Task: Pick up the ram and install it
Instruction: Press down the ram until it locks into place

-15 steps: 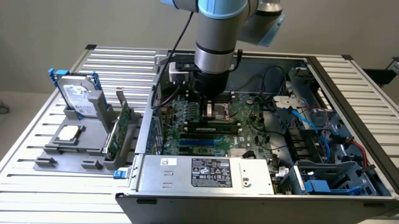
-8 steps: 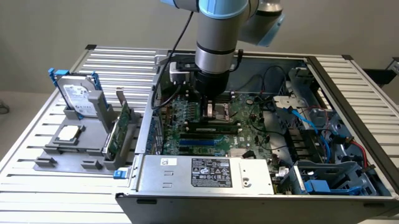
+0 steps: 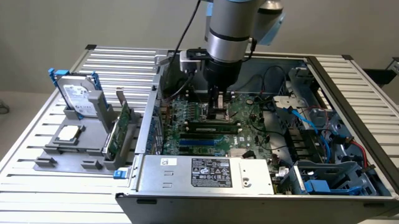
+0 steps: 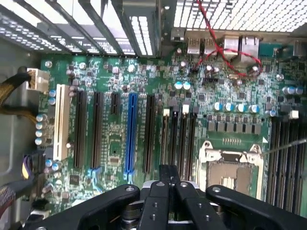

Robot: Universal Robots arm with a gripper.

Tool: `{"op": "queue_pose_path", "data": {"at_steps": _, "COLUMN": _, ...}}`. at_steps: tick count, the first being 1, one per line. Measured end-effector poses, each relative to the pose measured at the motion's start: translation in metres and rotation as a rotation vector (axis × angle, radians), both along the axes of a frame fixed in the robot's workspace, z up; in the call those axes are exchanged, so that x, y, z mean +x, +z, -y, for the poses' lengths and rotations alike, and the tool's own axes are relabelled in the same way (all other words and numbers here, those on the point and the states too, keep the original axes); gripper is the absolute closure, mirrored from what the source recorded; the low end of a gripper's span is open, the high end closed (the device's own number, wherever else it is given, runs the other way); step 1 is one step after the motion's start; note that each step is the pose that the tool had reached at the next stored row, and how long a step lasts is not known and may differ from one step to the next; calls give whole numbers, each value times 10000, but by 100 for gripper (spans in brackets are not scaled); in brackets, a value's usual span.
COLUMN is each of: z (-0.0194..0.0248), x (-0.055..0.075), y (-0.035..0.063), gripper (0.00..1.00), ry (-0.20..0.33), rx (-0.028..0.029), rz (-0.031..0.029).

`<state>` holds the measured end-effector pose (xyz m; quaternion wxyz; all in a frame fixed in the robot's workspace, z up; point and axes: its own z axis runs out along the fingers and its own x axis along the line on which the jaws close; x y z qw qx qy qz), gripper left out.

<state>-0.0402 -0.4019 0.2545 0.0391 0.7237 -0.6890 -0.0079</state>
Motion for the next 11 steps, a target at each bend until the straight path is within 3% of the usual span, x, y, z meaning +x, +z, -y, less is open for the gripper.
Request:
{"op": "queue_pose_path", "data": {"at_steps": 7, "z": 2, "x": 299, "y": 4, "gripper": 89, "ry": 19, "rx": -3, "rz": -95}}
{"op": "queue_pose_path", "data": {"at_steps": 11, "z": 2, "x": 328, "y": -26, "gripper": 89, "ry": 32, "rx": -7, "rz": -98}}
